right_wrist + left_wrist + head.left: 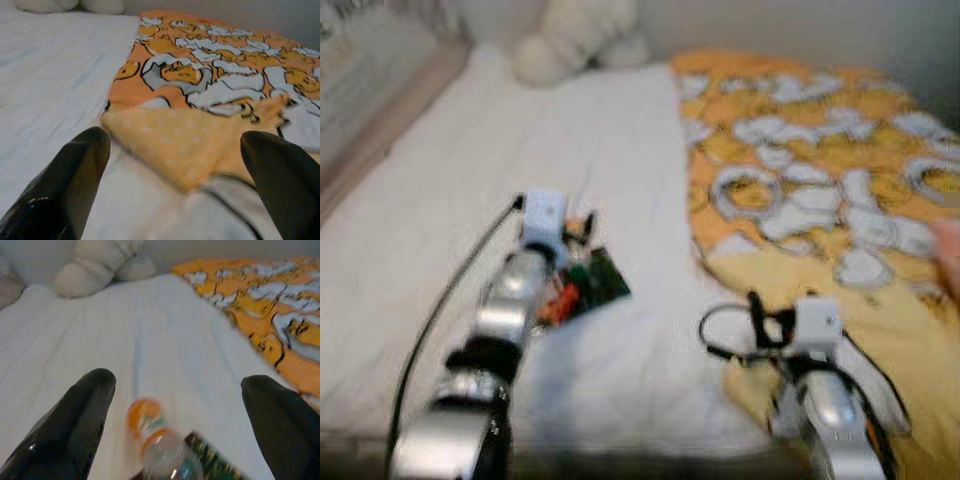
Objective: Clean up the room
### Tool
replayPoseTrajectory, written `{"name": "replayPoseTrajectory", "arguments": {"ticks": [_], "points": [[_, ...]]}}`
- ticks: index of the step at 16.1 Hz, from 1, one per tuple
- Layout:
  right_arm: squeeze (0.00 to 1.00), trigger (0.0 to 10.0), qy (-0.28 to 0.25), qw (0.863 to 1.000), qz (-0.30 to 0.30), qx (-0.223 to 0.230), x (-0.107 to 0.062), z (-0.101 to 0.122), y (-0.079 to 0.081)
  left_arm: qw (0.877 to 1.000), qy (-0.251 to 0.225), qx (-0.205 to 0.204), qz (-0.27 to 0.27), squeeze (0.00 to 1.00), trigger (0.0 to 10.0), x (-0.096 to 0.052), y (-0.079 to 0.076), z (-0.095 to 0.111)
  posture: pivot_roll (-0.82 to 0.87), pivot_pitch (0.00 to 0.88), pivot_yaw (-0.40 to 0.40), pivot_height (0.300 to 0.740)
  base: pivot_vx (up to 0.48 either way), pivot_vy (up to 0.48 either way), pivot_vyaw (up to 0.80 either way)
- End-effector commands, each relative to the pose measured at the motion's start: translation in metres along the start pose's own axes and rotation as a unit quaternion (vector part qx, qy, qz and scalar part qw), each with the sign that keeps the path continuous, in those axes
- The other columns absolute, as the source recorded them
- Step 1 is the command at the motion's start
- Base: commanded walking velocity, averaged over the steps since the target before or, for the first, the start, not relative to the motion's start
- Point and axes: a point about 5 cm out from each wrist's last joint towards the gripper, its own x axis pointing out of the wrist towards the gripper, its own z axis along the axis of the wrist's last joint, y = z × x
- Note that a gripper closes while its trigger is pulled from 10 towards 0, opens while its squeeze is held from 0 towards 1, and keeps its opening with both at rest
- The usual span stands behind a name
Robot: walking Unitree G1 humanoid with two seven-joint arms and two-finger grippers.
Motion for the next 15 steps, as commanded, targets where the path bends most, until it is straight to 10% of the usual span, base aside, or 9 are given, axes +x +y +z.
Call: {"name": "replayPoseTrajectory", "arguments": {"ticks": [1, 9, 15], "points": [[0.00, 10.0, 0.000, 1.000, 0.007, -0.002, -0.001, 0.002, 0.002, 1.000, 0.014, -0.005, 0.002, 0.00, 10.0, 0.007, 0.001, 0.004, 0.02, 0.000, -0.038, 0.740, 0.000, 0.000, 0.00], [0.00, 10.0, 0.000, 1.000, 0.015, -0.003, -0.030, 0.000, -0.001, 0.997, -0.046, -0.038, 0.041, 0.00, 10.0, 0.017, 0.004, 0.029, -0.06, 0.000, 0.008, 0.740, 0.000, 0.000, 0.00], [0.00, 10.0, -0.010, 1.000, 0.005, 0.014, -0.079, 0.010, -0.017, 0.993, -0.113, -0.026, 0.007, 0.00, 10.0, -0.102, -0.018, -0.010, 0.01, 0.000, -0.013, 0.740, 0.000, 0.000, 0.00]]}}
